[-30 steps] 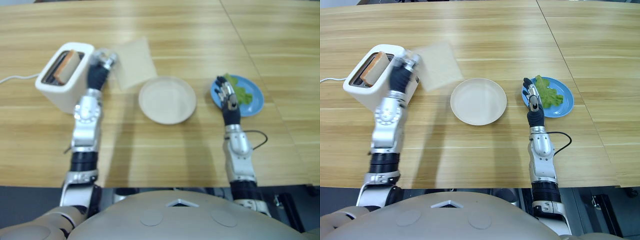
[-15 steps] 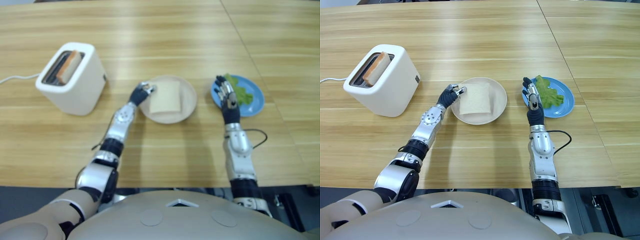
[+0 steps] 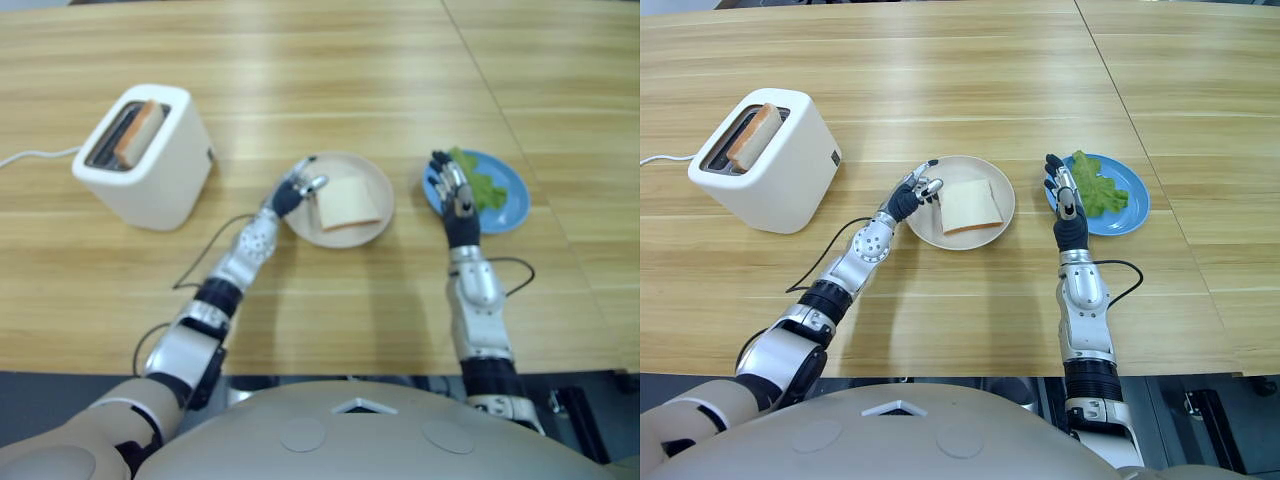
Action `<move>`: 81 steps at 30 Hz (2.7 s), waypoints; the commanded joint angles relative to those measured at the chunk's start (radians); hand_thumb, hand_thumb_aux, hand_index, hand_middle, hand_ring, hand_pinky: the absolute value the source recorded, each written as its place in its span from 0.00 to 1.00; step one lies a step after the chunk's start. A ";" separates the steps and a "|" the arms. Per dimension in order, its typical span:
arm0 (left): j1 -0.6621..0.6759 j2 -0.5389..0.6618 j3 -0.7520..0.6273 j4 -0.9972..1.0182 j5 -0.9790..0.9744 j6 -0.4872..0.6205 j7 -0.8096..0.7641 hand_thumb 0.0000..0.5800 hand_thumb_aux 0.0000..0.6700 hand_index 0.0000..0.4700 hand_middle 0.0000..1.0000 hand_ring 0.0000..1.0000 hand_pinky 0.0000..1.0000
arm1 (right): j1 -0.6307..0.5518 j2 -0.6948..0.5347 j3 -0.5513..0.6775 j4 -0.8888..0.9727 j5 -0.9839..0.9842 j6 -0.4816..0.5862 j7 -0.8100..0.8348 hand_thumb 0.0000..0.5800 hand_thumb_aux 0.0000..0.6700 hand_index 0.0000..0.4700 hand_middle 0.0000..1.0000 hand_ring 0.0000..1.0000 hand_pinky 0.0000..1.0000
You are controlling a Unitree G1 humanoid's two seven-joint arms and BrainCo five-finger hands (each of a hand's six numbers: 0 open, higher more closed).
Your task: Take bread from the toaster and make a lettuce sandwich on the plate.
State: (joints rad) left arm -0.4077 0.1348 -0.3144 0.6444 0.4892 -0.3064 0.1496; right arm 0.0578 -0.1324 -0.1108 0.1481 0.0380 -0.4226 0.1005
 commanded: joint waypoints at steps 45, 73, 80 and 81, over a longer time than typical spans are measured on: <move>0.257 0.006 0.104 -0.610 -0.070 0.225 -0.076 0.00 0.00 0.00 0.00 0.00 0.00 | -0.674 -0.565 0.600 1.145 -0.959 0.167 -0.550 1.00 1.00 0.98 0.86 0.86 0.86; 0.231 0.012 0.186 -0.551 -0.148 0.196 -0.059 0.00 0.00 0.00 0.00 0.00 0.00 | -0.441 -0.693 0.459 0.224 -0.879 0.216 -0.486 1.00 1.00 0.98 1.00 1.00 1.00; 0.211 0.000 0.226 -0.502 -0.205 0.176 -0.061 0.00 0.00 0.00 0.00 0.00 0.00 | -0.542 -0.497 0.532 0.122 -0.954 0.269 -0.371 1.00 1.00 0.98 1.00 1.00 1.00; 0.208 -0.001 0.226 -0.494 -0.208 0.172 -0.062 0.00 0.00 0.00 0.00 0.00 0.00 | -0.564 -0.464 0.549 0.149 -0.966 0.268 -0.369 1.00 1.00 0.98 1.00 1.00 1.00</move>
State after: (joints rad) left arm -0.1963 0.1387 -0.0966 0.1237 0.2986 -0.1307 0.0896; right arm -0.4798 -0.6287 0.4009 0.2608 -0.8994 -0.1599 -0.2930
